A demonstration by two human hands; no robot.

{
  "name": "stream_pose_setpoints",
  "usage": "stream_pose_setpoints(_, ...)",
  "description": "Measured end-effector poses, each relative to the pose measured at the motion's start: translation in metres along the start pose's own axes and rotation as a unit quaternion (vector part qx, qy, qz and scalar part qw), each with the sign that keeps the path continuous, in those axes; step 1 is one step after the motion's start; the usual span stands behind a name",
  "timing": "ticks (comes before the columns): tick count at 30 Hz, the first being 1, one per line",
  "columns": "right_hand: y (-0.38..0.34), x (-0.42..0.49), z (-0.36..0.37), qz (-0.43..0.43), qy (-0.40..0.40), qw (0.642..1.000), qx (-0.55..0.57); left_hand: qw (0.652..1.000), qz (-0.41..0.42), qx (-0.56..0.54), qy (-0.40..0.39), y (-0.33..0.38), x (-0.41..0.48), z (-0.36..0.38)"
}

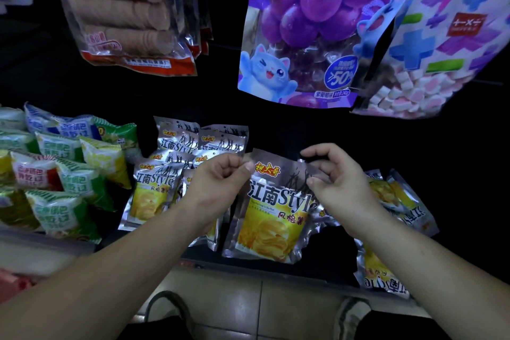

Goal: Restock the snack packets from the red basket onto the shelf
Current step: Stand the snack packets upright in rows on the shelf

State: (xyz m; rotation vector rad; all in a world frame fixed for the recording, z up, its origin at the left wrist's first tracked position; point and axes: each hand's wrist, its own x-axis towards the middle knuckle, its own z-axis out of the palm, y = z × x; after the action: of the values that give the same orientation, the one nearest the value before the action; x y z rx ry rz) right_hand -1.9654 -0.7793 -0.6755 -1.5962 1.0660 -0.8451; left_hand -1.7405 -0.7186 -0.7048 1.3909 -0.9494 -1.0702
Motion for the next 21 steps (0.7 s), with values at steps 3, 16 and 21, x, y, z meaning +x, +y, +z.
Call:
stream_pose_setpoints(3,0.0,0.0,0.002,-0.039,-0.026,0.997,-0.063,1.0,0.01,0.02,-0.009,-0.002,0.001,0.002)
stream_pose_setpoints(16,0.001,0.002,0.001,-0.078,-0.032,0.983,-0.164,0.984,-0.05,0.068,-0.156,-0.003,-0.013,0.005)
stream_pose_setpoints(21,0.012,0.004,0.006,-0.033,-0.059,0.953,-0.294,0.992,-0.082,0.031,-0.087,-0.03,-0.025,0.01)
